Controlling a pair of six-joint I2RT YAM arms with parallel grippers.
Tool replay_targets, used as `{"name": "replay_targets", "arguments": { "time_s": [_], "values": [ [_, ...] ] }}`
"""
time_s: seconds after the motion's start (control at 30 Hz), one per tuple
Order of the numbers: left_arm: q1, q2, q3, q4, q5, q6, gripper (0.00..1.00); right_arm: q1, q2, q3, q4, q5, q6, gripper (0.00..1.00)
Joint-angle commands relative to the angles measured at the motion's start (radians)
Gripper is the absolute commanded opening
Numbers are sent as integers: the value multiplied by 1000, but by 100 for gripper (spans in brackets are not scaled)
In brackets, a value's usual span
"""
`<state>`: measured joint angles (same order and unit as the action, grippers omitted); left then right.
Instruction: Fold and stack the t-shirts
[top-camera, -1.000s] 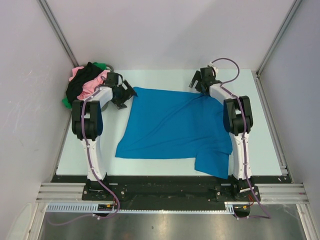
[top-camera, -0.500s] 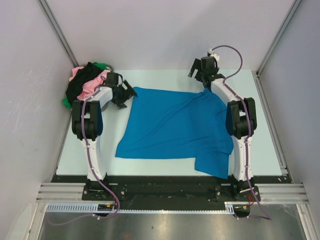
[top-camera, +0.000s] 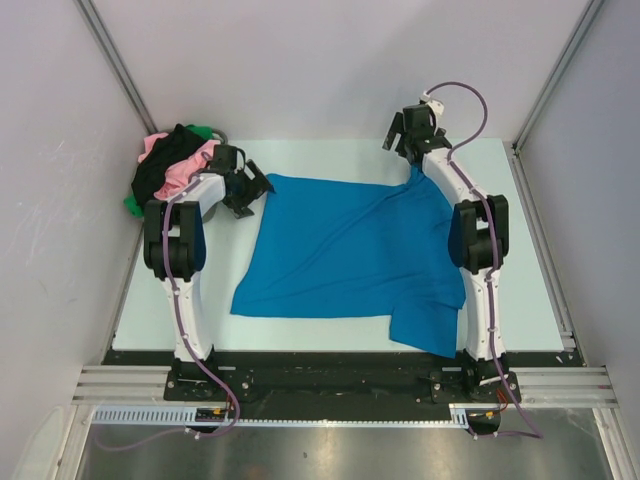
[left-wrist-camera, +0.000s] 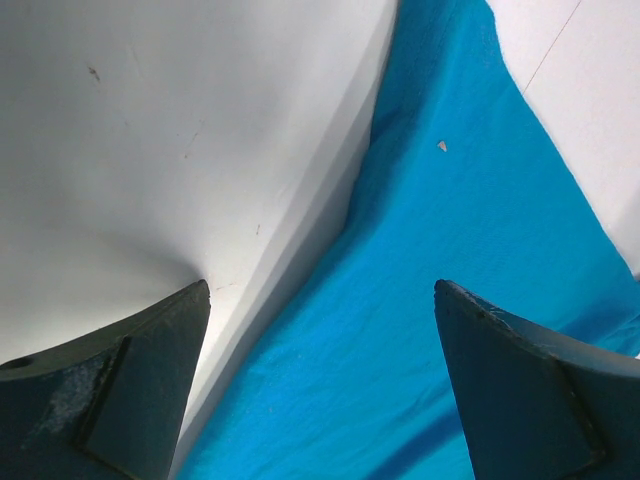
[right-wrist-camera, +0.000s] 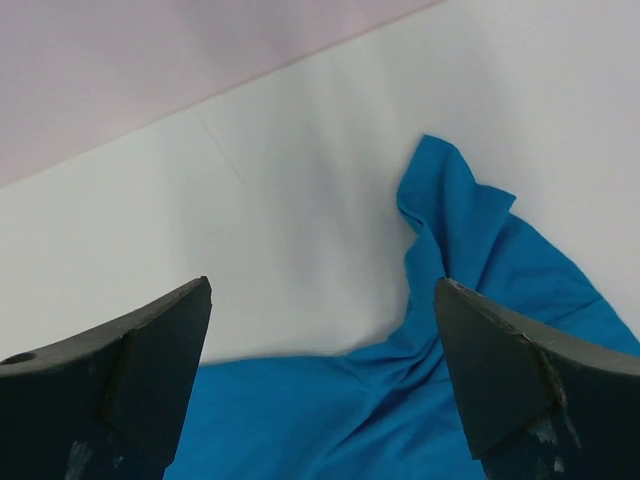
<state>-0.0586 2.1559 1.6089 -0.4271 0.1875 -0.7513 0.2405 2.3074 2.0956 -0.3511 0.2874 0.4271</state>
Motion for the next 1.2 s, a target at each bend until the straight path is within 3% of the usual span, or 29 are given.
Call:
{"name": "replay_targets", "arguments": {
  "time_s": [0.0, 0.17, 0.47, 0.83, 1.17],
  "values": [
    [2, 4, -9, 13, 3, 4, 99, -9, 55, 73, -91, 41, -11, 97],
    [3, 7, -9, 13, 1, 4, 99, -9, 109, 106, -98, 30, -14, 93],
    [3, 10, -9, 7, 1, 10, 99, -10, 217, 227, -169, 47, -28, 76],
    [3, 19, -12, 8, 0, 13, 99, -9, 219, 234, -193, 128, -82, 72],
    [3, 24, -14, 8, -2, 12, 99, -10, 254, 248, -215, 170, -122, 56]
  ]
}}
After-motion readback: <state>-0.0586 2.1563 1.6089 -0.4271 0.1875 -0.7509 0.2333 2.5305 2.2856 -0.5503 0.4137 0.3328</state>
